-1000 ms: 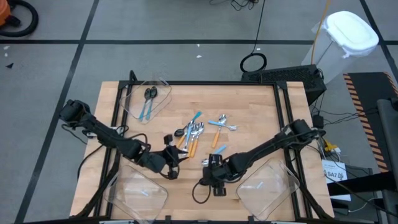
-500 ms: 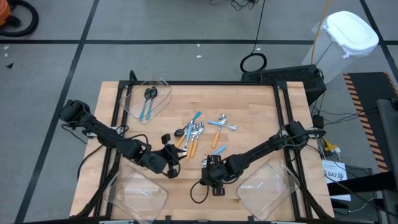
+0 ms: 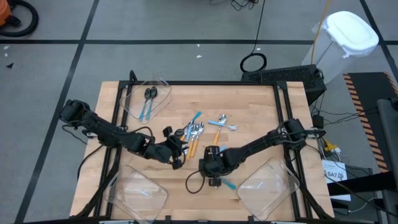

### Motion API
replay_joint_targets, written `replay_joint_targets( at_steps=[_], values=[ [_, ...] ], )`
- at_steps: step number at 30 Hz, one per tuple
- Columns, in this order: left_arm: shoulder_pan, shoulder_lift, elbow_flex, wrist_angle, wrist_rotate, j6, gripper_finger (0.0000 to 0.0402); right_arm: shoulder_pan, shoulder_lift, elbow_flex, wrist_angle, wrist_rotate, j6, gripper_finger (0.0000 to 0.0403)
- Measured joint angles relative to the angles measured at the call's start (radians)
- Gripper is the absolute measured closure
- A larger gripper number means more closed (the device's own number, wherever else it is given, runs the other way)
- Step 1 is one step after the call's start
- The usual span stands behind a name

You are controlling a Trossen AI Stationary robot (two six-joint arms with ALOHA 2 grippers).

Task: Sort silverware by color (type)
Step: Put the blue spoon into the top left transparent bin

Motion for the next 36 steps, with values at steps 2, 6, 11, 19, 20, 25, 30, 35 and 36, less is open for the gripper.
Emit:
replay_joint_targets(
  at_steps=[2,6,11,19,20,25,30,35,36],
  values=[
    [-0.001,0.0,0.0,0.0,0.0,0.0,0.0309,0.009,-0.001,0.026,-0.042,0.001,0.029,0.0234],
    [-0.004,0.0,0.0,0.0,0.002,0.007,0.0309,0.031,0.0,0.063,-0.095,0.0,0.097,0.0234],
    [-0.009,0.0,0.0,0.0,0.004,0.011,0.0309,0.064,0.0,0.068,-0.136,-0.003,0.183,0.0234],
    [-0.008,0.0,0.0,0.0,0.029,0.01,0.0309,0.086,0.002,0.068,-0.134,-0.023,0.226,0.0234],
    [-0.008,0.0,0.0,0.0,0.03,0.01,0.0309,0.086,0.01,0.068,-0.127,-0.023,0.225,0.0234],
    [-0.008,0.0,0.0,0.001,0.032,0.01,0.0309,0.085,0.061,0.069,-0.129,-0.023,0.215,0.0234],
    [-0.009,0.0,0.0,0.001,0.049,0.008,0.0309,0.085,0.079,0.072,-0.125,-0.025,0.215,0.0234],
    [-0.014,0.0,0.0,0.0,0.05,0.014,0.0309,0.085,0.071,0.07,-0.122,-0.024,0.215,0.0234],
    [-0.014,0.0,0.0,0.0,0.05,0.014,0.0309,0.085,0.071,0.07,-0.122,-0.023,0.218,0.0235]
  ],
)
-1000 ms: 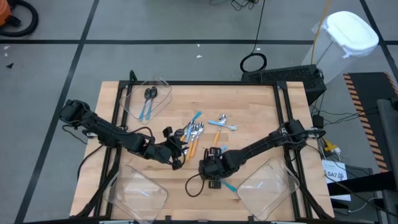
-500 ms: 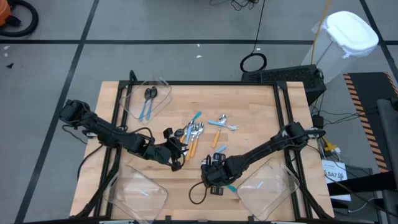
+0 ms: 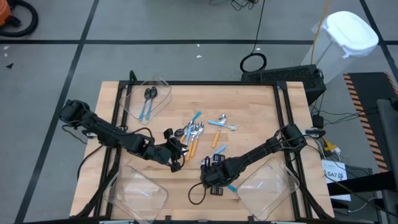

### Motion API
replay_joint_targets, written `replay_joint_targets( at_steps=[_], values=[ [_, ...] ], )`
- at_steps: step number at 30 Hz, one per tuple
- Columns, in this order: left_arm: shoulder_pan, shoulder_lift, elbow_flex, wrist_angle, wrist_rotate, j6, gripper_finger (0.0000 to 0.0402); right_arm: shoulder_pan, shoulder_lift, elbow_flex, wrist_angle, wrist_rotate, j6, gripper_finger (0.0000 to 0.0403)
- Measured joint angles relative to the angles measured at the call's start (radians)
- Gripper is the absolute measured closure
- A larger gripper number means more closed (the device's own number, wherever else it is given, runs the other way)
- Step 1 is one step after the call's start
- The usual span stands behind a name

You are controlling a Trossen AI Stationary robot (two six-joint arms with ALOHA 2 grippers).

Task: Sort silverware by color (type)
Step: Put the blue spoon into the top left transparent bin

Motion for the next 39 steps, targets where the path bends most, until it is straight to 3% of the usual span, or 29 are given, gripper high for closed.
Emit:
replay_joint_targets(
  at_steps=[5,15,26,39],
  values=[
    [0.0,0.0,0.0,0.0,0.0,-0.001,0.0309,0.0,0.0,0.0,-0.026,0.026,0.058,0.0266],
    [-0.015,0.0,0.0,0.0,0.0,-0.002,0.0309,0.001,0.001,-0.002,0.02,0.049,0.073,0.039],
    [-0.053,0.0,0.0,0.011,-0.001,-0.016,0.0309,-0.002,0.007,0.087,-0.038,0.067,0.034,0.0397],
    [-0.113,0.0,0.0,0.008,-0.002,-0.066,0.0309,0.033,-0.003,0.251,-0.285,0.139,-0.018,0.0397]
  ],
)
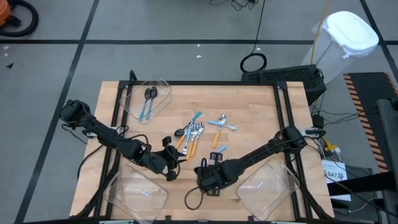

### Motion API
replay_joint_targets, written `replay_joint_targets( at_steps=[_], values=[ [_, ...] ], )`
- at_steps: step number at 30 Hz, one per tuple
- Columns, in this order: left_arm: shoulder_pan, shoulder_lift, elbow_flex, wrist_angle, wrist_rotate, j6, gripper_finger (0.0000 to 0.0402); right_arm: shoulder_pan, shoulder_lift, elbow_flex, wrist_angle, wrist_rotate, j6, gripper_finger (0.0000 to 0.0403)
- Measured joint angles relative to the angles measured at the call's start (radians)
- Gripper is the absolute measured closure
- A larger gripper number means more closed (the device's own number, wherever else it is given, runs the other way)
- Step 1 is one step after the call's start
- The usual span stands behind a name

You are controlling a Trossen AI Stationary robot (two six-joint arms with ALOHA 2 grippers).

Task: Sort silverware by color (type)
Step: Put the blue spoon into the top left transparent bin

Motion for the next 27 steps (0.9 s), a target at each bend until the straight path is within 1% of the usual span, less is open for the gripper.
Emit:
replay_joint_targets(
  at_steps=[6,10,15,17,20,23,25,27],
  values=[
    [-0.035,0.0,0.0,-0.004,-0.015,-0.027,0.0309,0.037,-0.044,-0.007,-0.033,0.085,0.024,0.0398],
    [-0.066,0.0,0.0,-0.008,-0.046,-0.042,0.0309,0.055,-0.077,-0.021,-0.02,0.107,0.025,0.0398],
    [-0.092,0.0,0.0,-0.008,-0.059,-0.054,0.0309,0.061,-0.128,-0.042,0.023,0.178,-0.006,0.0398],
    [-0.097,0.0,0.0,-0.007,-0.071,-0.065,0.0309,0.051,-0.144,-0.047,0.056,0.216,-0.039,0.0398],
    [-0.103,0.0,0.0,-0.001,-0.095,-0.072,0.0309,0.039,-0.173,-0.047,0.118,0.333,-0.068,0.0397],
    [-0.104,0.0,0.0,0.004,-0.113,-0.073,0.0309,0.035,-0.198,-0.046,0.191,0.415,-0.125,0.0396],
    [-0.104,0.0,0.0,0.005,-0.126,-0.08,0.0309,0.035,-0.207,-0.047,0.187,0.453,-0.141,0.0395],
    [-0.104,0.0,0.0,0.005,-0.134,-0.084,0.0309,0.035,-0.215,-0.047,0.144,0.487,-0.13,0.0394]
  ],
)
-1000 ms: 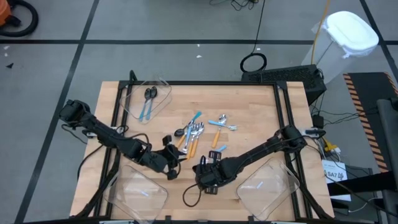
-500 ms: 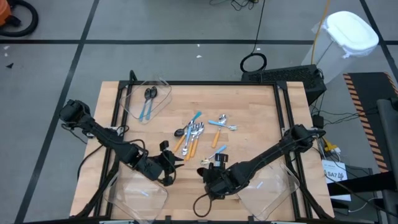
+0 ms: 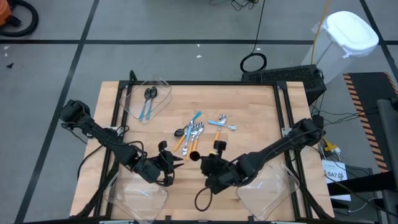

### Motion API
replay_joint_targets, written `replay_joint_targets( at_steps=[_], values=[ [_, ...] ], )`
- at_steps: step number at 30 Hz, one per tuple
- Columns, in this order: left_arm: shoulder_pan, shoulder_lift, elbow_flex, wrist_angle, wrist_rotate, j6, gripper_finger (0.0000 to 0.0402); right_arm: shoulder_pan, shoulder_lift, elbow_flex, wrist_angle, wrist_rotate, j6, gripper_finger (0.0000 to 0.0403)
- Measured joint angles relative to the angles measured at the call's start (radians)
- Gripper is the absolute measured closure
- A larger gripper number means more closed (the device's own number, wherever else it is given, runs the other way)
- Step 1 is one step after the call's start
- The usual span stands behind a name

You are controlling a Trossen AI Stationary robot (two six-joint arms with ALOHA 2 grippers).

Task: Sort silverware by color (type)
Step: Put the blue spoon into the top left transparent bin

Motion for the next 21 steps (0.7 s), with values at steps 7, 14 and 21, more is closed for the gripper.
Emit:
replay_joint_targets(
  at_steps=[7,14,21],
  values=[
    [0.0,0.0,0.0,-0.004,-0.003,-0.015,0.0309,0.0,-0.005,-0.023,-0.18,0.058,0.123,0.0393],
    [0.009,0.0,0.0,0.0,-0.028,-0.017,0.0309,-0.024,-0.058,-0.175,-0.181,0.181,0.077,0.0395],
    [0.065,0.0,0.0,-0.002,-0.083,0.057,0.0309,-0.121,-0.121,-0.28,-0.166,0.229,-0.198,0.0397]
  ],
)
